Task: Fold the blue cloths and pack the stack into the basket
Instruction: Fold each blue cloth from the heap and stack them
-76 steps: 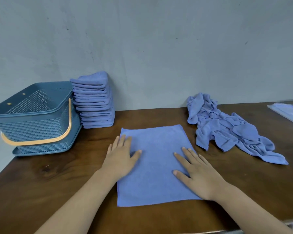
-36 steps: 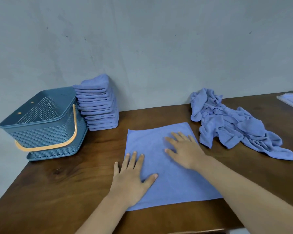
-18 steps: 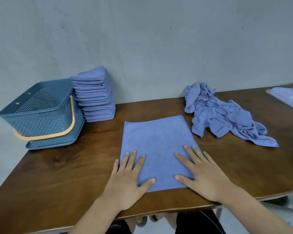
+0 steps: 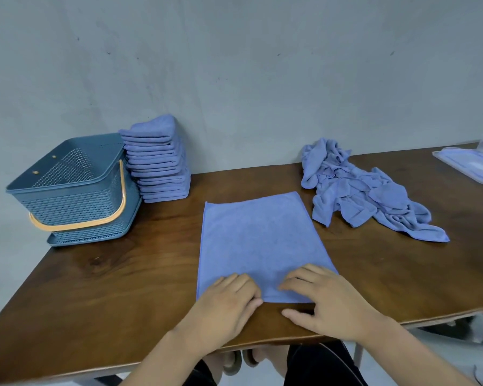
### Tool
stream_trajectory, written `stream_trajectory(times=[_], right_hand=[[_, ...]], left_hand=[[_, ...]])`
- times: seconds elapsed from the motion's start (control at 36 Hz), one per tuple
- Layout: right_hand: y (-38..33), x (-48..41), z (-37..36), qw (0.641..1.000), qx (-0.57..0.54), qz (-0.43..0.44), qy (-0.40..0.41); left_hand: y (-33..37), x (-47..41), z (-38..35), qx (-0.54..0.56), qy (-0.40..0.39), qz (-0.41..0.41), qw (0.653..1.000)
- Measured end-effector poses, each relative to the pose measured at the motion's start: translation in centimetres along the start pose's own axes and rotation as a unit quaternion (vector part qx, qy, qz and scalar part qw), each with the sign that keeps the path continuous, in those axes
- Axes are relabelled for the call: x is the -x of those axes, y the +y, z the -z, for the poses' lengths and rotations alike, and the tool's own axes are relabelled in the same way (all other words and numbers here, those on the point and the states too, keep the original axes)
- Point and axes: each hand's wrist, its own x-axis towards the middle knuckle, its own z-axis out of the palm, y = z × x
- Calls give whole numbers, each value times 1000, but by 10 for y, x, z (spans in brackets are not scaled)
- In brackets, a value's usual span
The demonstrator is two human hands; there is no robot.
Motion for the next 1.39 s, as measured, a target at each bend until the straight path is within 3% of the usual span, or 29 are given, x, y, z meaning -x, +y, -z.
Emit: stream_trajectory(times=[0.11, 0.33, 0.42, 0.47, 0.58, 0.67, 0.78, 0.92, 1.08, 1.25, 1.39], right_hand=[[6, 1, -4, 999, 14, -31, 39], [14, 1, 1, 999, 20, -38, 34], [35, 13, 6, 995, 1, -91, 40], [44, 23, 14, 984, -70, -149, 62], [35, 23, 34, 925, -267, -241, 124], [29, 20, 40, 908, -311, -256, 110], [24, 21, 43, 900, -341, -256, 90], [22, 19, 49, 882, -384, -256, 92], [28, 6, 50, 865, -416, -252, 123], [42, -32, 56, 836, -455, -258, 164], [73, -79, 60, 819, -473, -270, 181]], left_hand=[[6, -2, 5, 16, -22, 27, 999], [29, -24, -15, -69, 24, 76, 994], [14, -11, -10, -61, 32, 93, 993], [-2, 5, -5, -30, 27, 120, 992], [-31, 36, 18, 112, 34, 199, 973], [-29, 44, 40, 255, 49, 265, 929], [-24, 43, 50, 320, 50, 324, 889], [-19, 39, 54, 369, 58, 325, 869], [-33, 28, 51, 351, 122, 301, 878], [-59, -11, 59, 436, 188, 266, 839], [-87, -57, 64, 483, 198, 294, 801]])
